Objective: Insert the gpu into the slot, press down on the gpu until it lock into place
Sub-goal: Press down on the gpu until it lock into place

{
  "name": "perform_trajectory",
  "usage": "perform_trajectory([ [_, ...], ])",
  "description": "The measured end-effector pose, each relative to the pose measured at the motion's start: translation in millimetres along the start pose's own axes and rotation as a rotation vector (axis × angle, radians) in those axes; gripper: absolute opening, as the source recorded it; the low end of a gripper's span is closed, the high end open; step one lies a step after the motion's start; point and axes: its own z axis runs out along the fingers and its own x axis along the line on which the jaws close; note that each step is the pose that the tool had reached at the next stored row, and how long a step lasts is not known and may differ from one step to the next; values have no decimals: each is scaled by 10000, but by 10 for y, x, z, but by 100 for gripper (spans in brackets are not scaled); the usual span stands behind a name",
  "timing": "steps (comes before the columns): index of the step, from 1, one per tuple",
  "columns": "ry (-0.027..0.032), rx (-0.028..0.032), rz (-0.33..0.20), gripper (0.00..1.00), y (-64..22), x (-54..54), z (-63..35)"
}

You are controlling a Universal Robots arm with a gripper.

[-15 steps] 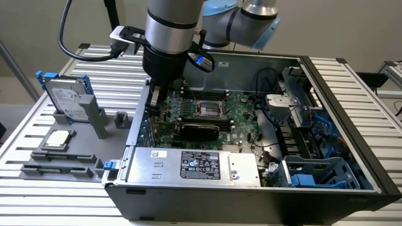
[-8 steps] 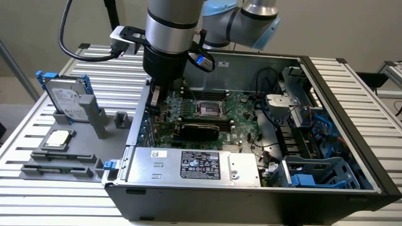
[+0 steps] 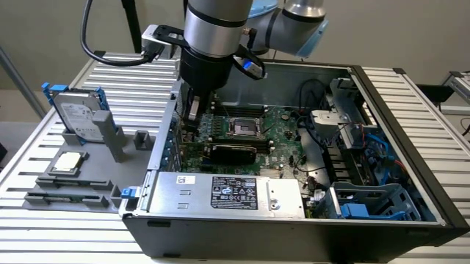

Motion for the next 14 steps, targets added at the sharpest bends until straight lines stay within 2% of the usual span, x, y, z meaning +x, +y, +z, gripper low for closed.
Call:
perform_trajectory([
  [1,-3,37,-3,11,-28,-3,-6],
  [3,-15,190,-13,11,-61,-6,-13],
  [4,-26,299,-22,11,-74,-7,-16],
  [7,-65,717,-54,11,-107,-11,-22],
  [10,-104,1108,-82,11,-144,-15,-30],
  [12,-127,1341,-98,11,-173,-18,-35],
  [14,-148,1513,-109,11,-212,-22,-42],
])
